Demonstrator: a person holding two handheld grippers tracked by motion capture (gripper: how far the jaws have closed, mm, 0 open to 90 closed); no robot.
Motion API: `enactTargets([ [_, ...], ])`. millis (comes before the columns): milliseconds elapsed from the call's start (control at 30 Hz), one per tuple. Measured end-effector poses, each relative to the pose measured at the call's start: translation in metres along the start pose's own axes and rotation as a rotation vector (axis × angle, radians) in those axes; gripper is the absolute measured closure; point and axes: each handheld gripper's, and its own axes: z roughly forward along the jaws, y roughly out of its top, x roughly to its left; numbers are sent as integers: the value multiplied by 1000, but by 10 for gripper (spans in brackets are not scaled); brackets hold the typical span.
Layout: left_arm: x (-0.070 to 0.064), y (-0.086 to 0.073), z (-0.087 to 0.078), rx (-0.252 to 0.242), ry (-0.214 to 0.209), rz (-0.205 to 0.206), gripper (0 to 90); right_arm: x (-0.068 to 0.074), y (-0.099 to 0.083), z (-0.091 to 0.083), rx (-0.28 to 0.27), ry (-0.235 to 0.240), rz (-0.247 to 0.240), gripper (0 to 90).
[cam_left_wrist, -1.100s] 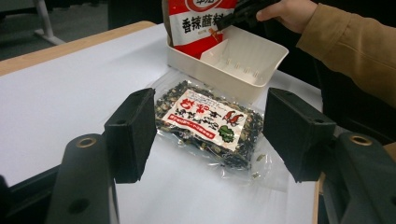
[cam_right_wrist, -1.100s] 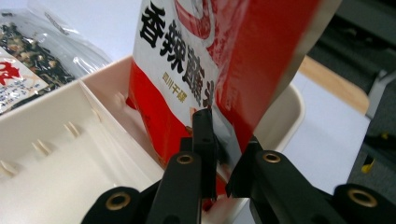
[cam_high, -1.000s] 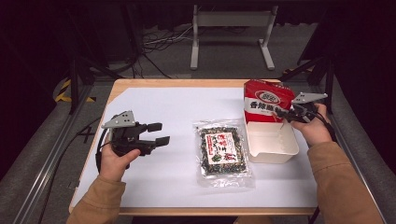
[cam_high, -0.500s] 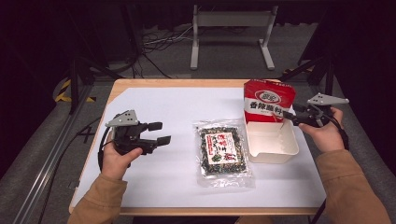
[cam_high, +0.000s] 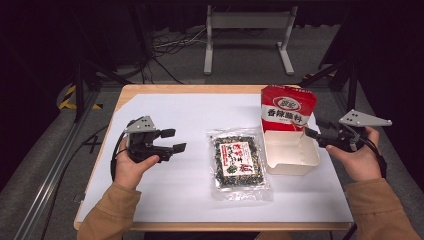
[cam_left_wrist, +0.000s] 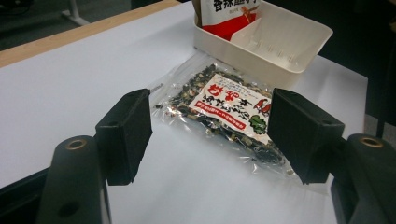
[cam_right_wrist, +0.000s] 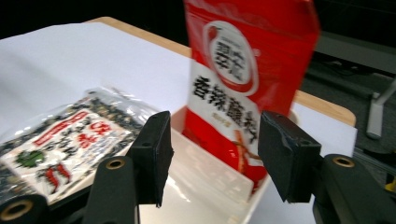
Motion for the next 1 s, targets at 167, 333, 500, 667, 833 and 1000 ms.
enactTargets([
  [167, 1, -2, 6, 30, 32, -4, 308, 17, 6, -8, -12, 31, -17, 447],
  [333, 1, -6, 14, 59, 41, -22, 303, 29, 8, -11, -16, 66, -36, 429],
  [500, -1, -10, 26, 89, 47, -34, 300, 39, 6, -10, -39, 90, -57, 422],
  [667, 0, -15, 37, 115, 35, -44, 317, 50, 5, -12, -77, 126, -65, 415],
  [833, -2, -20, 52, 124, 17, -82, 305, 55, 5, -10, -86, 151, -85, 409],
  [1000, -5, -24, 69, 173, 6, -78, 291, 59, 5, -11, -94, 155, -98, 407],
])
